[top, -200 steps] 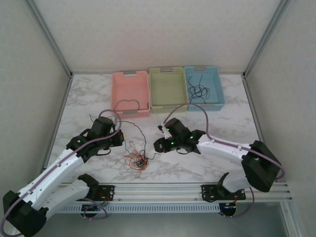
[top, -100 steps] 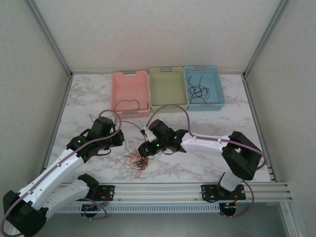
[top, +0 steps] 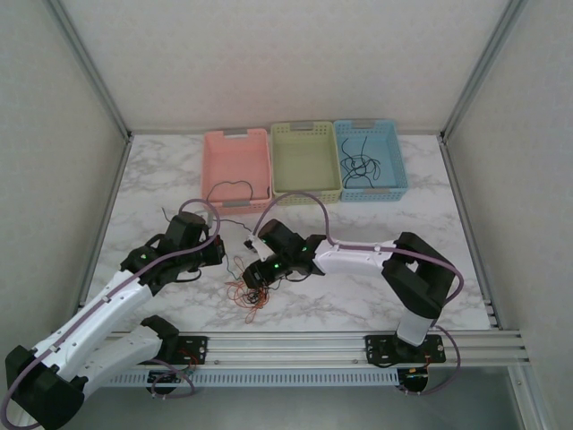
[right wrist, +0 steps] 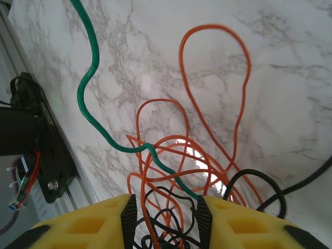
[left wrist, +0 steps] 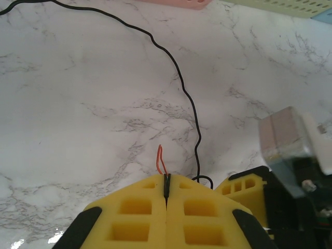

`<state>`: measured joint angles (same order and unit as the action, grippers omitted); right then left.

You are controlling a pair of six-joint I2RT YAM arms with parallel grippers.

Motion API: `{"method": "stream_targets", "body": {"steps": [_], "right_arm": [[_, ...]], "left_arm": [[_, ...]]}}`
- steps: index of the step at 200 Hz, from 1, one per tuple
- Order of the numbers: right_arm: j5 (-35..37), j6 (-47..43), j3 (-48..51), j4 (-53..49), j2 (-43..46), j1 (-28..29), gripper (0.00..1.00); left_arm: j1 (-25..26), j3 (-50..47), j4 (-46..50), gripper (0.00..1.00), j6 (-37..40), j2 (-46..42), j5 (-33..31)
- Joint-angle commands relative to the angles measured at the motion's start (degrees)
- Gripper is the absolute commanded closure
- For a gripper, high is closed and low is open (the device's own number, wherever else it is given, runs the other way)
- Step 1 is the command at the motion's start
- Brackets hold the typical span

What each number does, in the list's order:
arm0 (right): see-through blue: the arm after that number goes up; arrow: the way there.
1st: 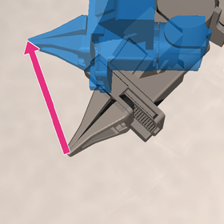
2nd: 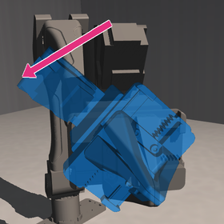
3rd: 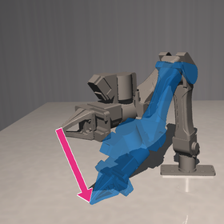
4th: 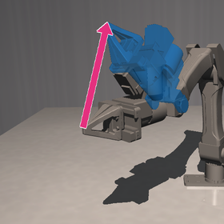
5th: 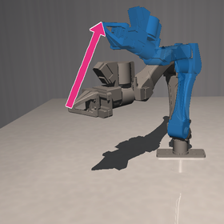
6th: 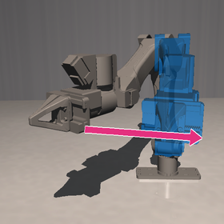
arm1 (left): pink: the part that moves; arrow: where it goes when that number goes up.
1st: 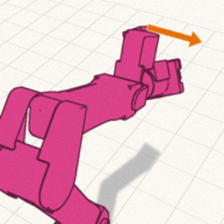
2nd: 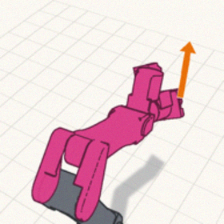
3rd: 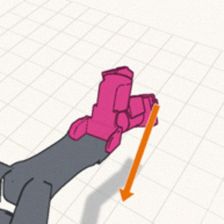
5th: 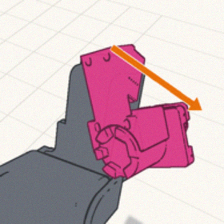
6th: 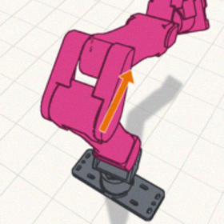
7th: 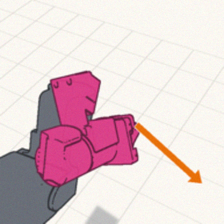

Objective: Untangle the cables

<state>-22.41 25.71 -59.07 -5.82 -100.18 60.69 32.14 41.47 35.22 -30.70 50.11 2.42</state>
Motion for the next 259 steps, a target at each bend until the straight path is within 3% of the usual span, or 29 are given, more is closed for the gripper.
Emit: {"method": "stream_targets", "body": {"steps": [1, 55, 115, 174, 193, 208, 234, 259], "right_arm": [[-1.5, -1.5, -1.7, -0.9, -0.9, 1.2, 0.65], [-0.7, -1.7, -1.3, -1.1, -1.3, 1.5, 0.76], [2.5, -1.7, -1.1, -0.8, 0.8, 1.5, 1.00], [5.8, -4.5, 2.6, -2.8, 8.3, 0.2, 1.00], [6.2, -2.8, 6.1, -3.3, 11.9, -4.9, 1.00], [7.2, -0.8, 9.8, -3.7, 15.5, -10.6, 1.00], [9.7, 3.9, 15.7, -5.7, 22.0, -24.6, 1.00], [13.2, 6.9, 18.3, -9.8, 27.7, -36.0, 1.00]], "left_arm": [[-0.2, -0.3, -0.6, 1.00, -0.2, -0.6, -0.6], [-0.3, -0.3, -0.6, 1.00, -0.1, -0.6, -0.5], [-0.3, 0.1, -0.1, 1.00, -0.1, -1.0, -1.5], [-0.3, 2.8, 4.0, 1.00, -0.7, -3.4, -6.1], [0.0, 7.6, 9.7, 1.00, 0.1, -4.3, -6.2], [0.1, 12.8, 15.7, 1.00, 1.9, -6.9, -11.0], [-0.6, 20.0, 24.8, 1.00, 6.3, -8.9, -20.8], [-1.4, 22.2, 28.3, 1.00, 7.8, -9.9, -23.3]]}}
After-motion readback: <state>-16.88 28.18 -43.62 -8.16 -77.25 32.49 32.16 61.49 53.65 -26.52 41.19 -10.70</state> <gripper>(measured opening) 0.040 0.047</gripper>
